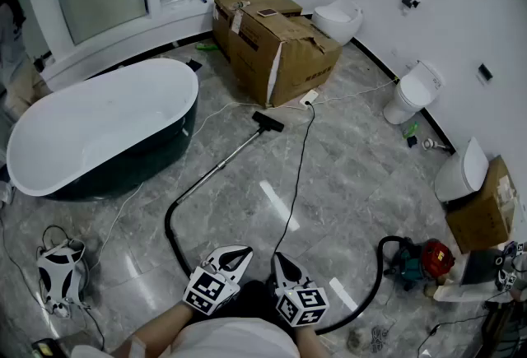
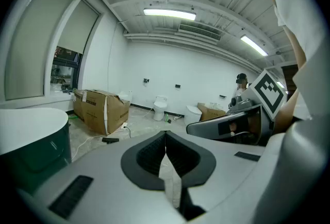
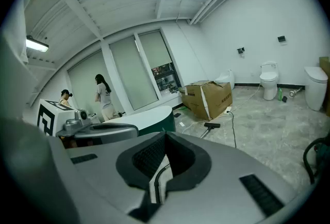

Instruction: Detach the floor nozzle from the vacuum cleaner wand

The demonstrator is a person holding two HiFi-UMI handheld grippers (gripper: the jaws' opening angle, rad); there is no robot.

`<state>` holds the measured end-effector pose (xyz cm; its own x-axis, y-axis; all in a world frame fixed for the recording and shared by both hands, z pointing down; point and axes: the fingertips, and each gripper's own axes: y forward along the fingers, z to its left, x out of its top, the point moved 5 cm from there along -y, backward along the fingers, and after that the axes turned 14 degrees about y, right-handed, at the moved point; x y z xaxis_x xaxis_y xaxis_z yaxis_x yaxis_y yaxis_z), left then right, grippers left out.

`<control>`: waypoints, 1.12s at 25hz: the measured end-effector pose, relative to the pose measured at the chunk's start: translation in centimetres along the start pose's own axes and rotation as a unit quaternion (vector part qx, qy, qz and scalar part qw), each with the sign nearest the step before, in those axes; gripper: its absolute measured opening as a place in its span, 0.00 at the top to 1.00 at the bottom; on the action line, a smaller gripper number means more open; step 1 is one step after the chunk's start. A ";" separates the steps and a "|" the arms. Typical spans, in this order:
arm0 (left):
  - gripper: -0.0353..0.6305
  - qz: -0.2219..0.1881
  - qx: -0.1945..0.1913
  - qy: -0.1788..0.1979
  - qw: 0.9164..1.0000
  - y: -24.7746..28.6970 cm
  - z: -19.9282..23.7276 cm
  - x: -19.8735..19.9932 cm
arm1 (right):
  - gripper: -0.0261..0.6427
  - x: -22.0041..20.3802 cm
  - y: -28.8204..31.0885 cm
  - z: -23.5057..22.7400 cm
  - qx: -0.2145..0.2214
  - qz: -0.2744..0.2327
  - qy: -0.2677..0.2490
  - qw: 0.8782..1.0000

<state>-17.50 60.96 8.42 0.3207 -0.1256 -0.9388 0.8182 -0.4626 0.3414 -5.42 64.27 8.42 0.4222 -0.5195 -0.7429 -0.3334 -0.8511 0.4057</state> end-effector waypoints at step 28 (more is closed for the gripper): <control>0.93 0.000 -0.007 -0.036 0.999 -0.5 6.4 -1.9 | 0.94 1.7 5.0 3.5 0.009 -0.072 -0.030 0.997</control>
<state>-21.50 55.82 9.73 0.2851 -0.1889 -0.9397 0.8247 -0.4513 0.3409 -9.32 59.39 7.31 0.4152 -0.3864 -0.8236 -0.2879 -0.9146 0.2839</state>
